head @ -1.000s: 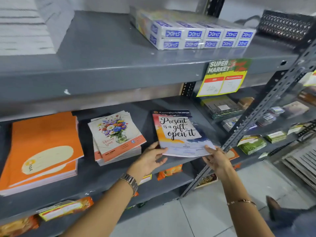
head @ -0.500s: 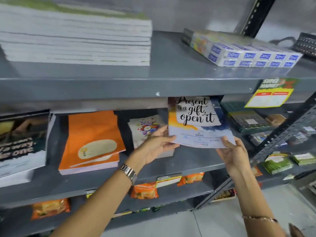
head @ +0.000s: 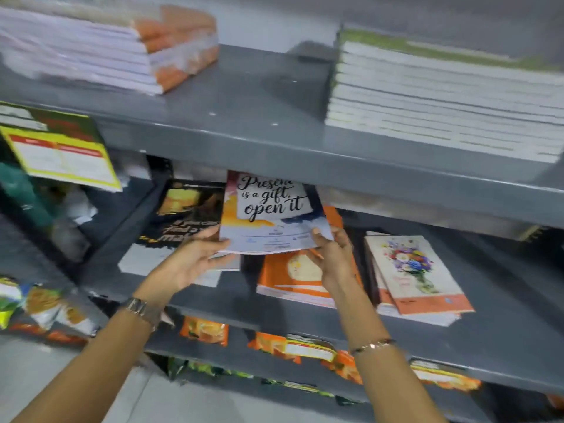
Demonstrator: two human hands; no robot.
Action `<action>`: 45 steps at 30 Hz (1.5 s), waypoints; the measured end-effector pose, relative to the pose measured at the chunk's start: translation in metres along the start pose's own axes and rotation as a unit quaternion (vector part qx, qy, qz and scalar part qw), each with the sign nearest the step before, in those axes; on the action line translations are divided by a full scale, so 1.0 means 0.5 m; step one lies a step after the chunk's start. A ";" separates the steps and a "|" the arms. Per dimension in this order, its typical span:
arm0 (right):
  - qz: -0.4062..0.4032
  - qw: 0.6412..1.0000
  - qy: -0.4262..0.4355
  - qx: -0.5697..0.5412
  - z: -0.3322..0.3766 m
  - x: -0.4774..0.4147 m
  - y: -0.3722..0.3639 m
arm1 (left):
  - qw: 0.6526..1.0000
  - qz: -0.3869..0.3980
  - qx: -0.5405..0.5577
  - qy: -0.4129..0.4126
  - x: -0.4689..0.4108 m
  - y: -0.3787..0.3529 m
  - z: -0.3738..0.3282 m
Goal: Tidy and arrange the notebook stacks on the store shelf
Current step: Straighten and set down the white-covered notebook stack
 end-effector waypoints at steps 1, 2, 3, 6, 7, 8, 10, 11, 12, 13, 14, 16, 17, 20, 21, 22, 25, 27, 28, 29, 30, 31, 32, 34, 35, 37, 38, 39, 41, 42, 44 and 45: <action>0.013 1.000 -0.017 0.003 -0.030 -0.003 -0.050 | 1.000 -0.020 -0.005 -0.003 0.010 0.055 -0.010; 0.021 0.999 -0.028 0.000 -0.056 -0.006 -0.088 | 0.999 -0.038 -0.012 -0.002 0.018 0.098 -0.017; 0.030 0.999 -0.039 -0.005 -0.082 -0.007 -0.127 | 0.998 -0.055 -0.021 0.000 0.024 0.143 -0.023; 0.044 0.997 -0.056 -0.002 -0.146 -0.007 -0.207 | 0.994 -0.094 -0.045 0.017 0.034 0.239 -0.031; 0.039 0.998 -0.054 0.004 -0.163 -0.006 -0.219 | 0.993 -0.102 -0.054 0.025 0.033 0.259 -0.028; 0.033 0.998 -0.045 0.018 -0.184 -0.006 -0.234 | 0.991 -0.114 -0.065 0.034 0.034 0.283 -0.027; -0.001 0.991 0.014 0.130 -0.208 -0.006 -0.238 | 0.983 -0.147 -0.101 0.048 0.031 0.317 -0.018; -0.017 0.976 0.049 0.214 -0.212 -0.005 -0.238 | 0.976 -0.170 -0.132 0.046 0.027 0.334 -0.014; -0.029 0.954 0.072 0.290 -0.216 -0.002 -0.238 | 0.966 -0.189 -0.173 0.040 0.025 0.348 -0.010; -0.034 0.934 0.083 0.347 -0.221 -0.002 -0.236 | 0.956 -0.198 -0.215 0.031 0.021 0.356 -0.005; -0.034 0.919 0.088 0.383 -0.224 0.000 -0.235 | 0.947 -0.201 -0.249 0.020 0.016 0.361 0.000; -0.037 0.892 0.101 0.439 -0.223 0.004 -0.239 | 0.934 -0.227 -0.275 0.002 0.008 0.375 0.012; -0.041 0.882 0.109 0.457 -0.220 0.007 -0.241 | 0.930 -0.248 -0.273 -0.001 0.007 0.383 0.017; -0.047 0.870 0.120 0.477 -0.209 0.010 -0.250 | 0.923 -0.278 -0.266 -0.011 0.010 0.403 0.020; -0.047 0.872 0.110 0.474 -0.209 0.008 -0.250 | 0.922 -0.280 -0.267 -0.014 0.013 0.408 0.024; -0.043 0.879 0.095 0.466 -0.211 0.006 -0.249 | 0.922 -0.285 -0.261 -0.021 0.020 0.411 0.029; -0.016 0.912 0.051 0.407 -0.226 -0.003 -0.243 | 0.933 -0.300 -0.194 -0.044 0.044 0.399 0.039; 0.009 0.933 0.053 0.356 -0.236 0.000 -0.242 | 0.942 -0.290 -0.167 -0.032 0.049 0.379 0.048; 0.024 0.940 0.060 0.335 -0.242 0.003 -0.245 | 0.946 -0.280 -0.163 -0.022 0.049 0.371 0.054; 0.035 0.946 0.067 0.314 -0.247 0.007 -0.247 | 0.949 -0.269 -0.164 -0.015 0.048 0.362 0.062; 0.038 0.953 0.071 0.293 -0.251 0.012 -0.249 | 0.950 -0.264 -0.169 -0.010 0.046 0.356 0.068; 0.037 0.958 0.073 0.274 -0.256 0.016 -0.252 | 0.947 -0.267 -0.176 -0.006 0.043 0.353 0.073; 0.032 0.962 0.074 0.260 -0.260 0.018 -0.254 | 0.943 -0.278 -0.183 -0.001 0.039 0.354 0.076; 0.025 0.965 0.076 0.250 -0.267 0.023 -0.258 | 0.931 -0.301 -0.208 0.001 0.031 0.355 0.078; 0.023 0.965 0.076 0.249 -0.269 0.024 -0.260 | 0.925 -0.305 -0.229 0.001 0.027 0.354 0.077; 0.018 0.965 0.078 0.249 -0.272 0.030 -0.259 | 0.920 -0.304 -0.249 -0.005 0.022 0.356 0.074; 0.018 0.965 0.080 0.250 -0.272 0.035 -0.261 | 0.918 -0.307 -0.249 -0.008 0.022 0.361 0.072; 0.018 0.965 0.079 0.251 -0.273 0.040 -0.262 | 0.919 -0.311 -0.242 -0.006 0.024 0.366 0.072; 0.016 0.964 0.075 0.255 -0.276 0.053 -0.267 | 0.925 -0.312 -0.217 0.009 0.029 0.379 0.075; 0.012 0.961 0.075 0.266 -0.277 0.059 -0.269 | 0.928 -0.307 -0.210 0.015 0.029 0.383 0.075; 0.005 0.951 0.079 0.300 -0.281 0.070 -0.274 | 0.929 -0.301 -0.212 0.021 0.026 0.389 0.074; 0.004 0.945 0.081 0.316 -0.284 0.076 -0.276 | 0.927 -0.306 -0.214 0.026 0.026 0.392 0.073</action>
Point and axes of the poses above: each hand's wrist, its own x-axis away from the middle knuckle, its own y-axis out of the back of the hand, z = x × y, the point moved 6 cm from there along -x, towards the middle knuckle, and after that the axes turned 4 degrees about y, right-handed, at the moved point
